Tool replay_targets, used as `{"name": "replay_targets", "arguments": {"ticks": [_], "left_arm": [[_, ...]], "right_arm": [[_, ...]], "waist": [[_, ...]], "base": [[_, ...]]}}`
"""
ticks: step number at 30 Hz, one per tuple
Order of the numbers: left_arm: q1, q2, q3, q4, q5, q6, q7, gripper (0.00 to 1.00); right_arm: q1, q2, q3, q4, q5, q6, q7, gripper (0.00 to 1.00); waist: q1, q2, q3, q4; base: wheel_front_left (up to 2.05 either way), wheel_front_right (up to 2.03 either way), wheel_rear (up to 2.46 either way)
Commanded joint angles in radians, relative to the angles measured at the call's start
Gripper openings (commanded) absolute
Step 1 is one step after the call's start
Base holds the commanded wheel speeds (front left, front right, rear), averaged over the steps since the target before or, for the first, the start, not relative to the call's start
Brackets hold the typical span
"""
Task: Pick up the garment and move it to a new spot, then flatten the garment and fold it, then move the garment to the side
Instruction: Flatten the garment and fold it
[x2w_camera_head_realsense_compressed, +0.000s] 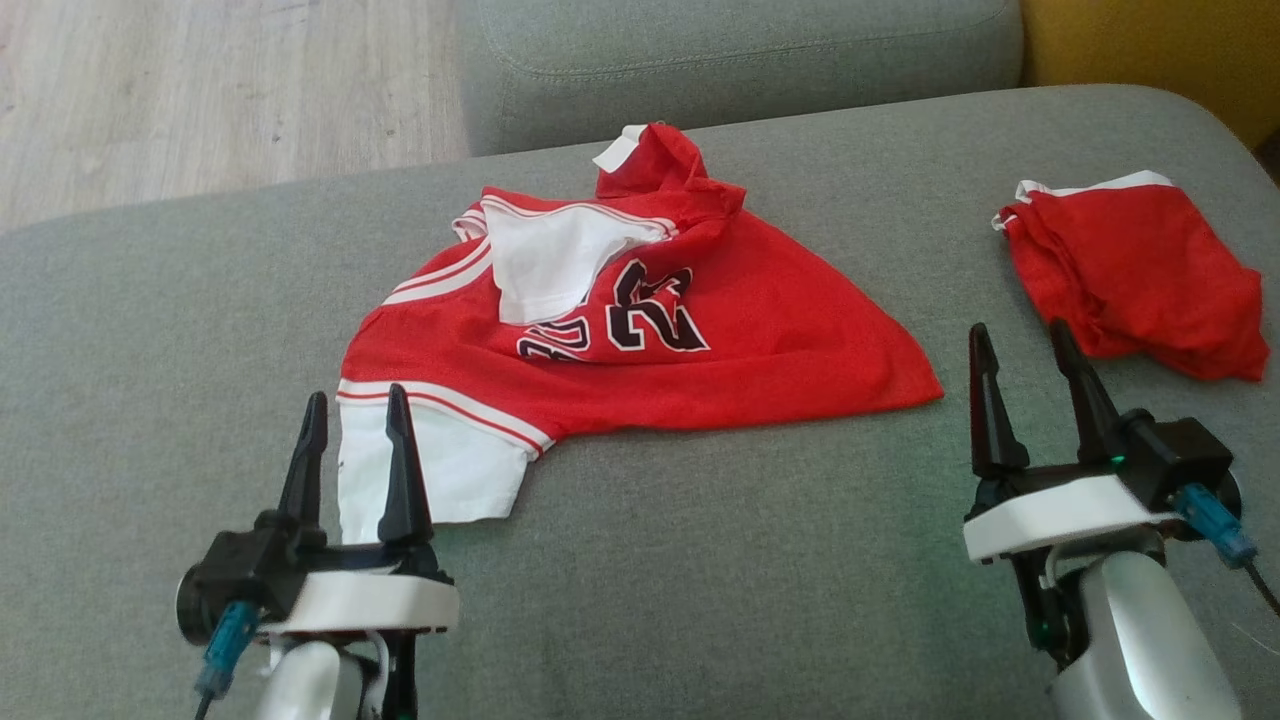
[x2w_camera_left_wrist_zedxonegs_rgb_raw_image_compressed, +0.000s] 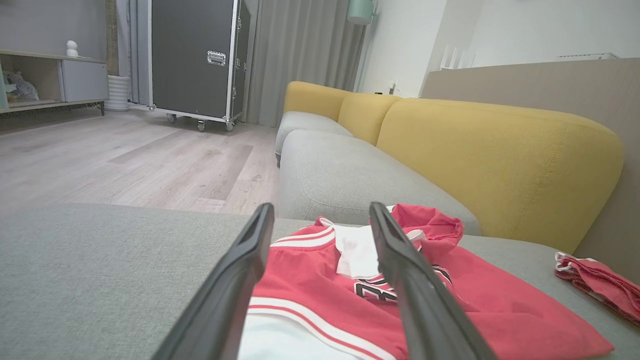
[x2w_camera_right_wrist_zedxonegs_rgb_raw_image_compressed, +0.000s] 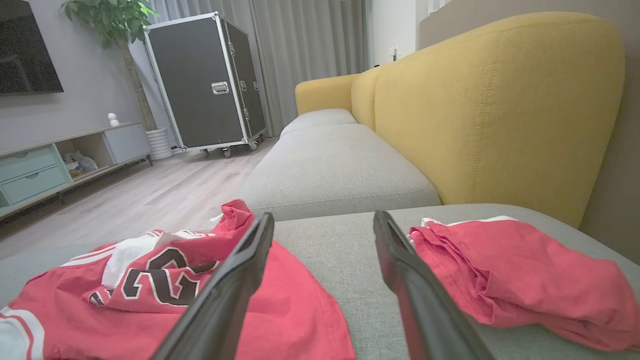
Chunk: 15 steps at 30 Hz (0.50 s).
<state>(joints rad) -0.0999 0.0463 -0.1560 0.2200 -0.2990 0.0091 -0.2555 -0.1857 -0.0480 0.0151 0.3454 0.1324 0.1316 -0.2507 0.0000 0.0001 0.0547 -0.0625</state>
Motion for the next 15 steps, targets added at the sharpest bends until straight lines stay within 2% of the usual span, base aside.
{"name": "replay_targets", "arguments": {"ticks": [1, 8, 15], "left_arm": [[-0.025, 0.004, 0.038, -0.034, 0.001, -0.001, -0.006, 1.00], [-0.039, 0.006, 0.026, 0.069, 0.019, -0.008, -0.004, 1.00], [-0.117, 0.033, 0.035, 0.265, 0.030, 0.032, 0.075, 1.00]], "right_arm": [[-0.024, -0.002, 0.030, -0.041, 0.006, -0.001, -0.011, 1.00], [-0.025, -0.002, 0.033, -0.061, 0.015, -0.001, -0.011, 1.00], [-0.024, -0.002, 0.052, -0.072, 0.024, -0.001, -0.011, 1.00]], "waist": [[0.0000, -0.0001, 0.002, 0.000], [0.0000, -0.0001, 0.017, -0.002], [0.0000, -0.0001, 0.056, -0.011]], "base": [[0.00, 0.00, 0.00], [0.00, 0.00, 0.00], [0.00, 0.00, 0.00]]}}
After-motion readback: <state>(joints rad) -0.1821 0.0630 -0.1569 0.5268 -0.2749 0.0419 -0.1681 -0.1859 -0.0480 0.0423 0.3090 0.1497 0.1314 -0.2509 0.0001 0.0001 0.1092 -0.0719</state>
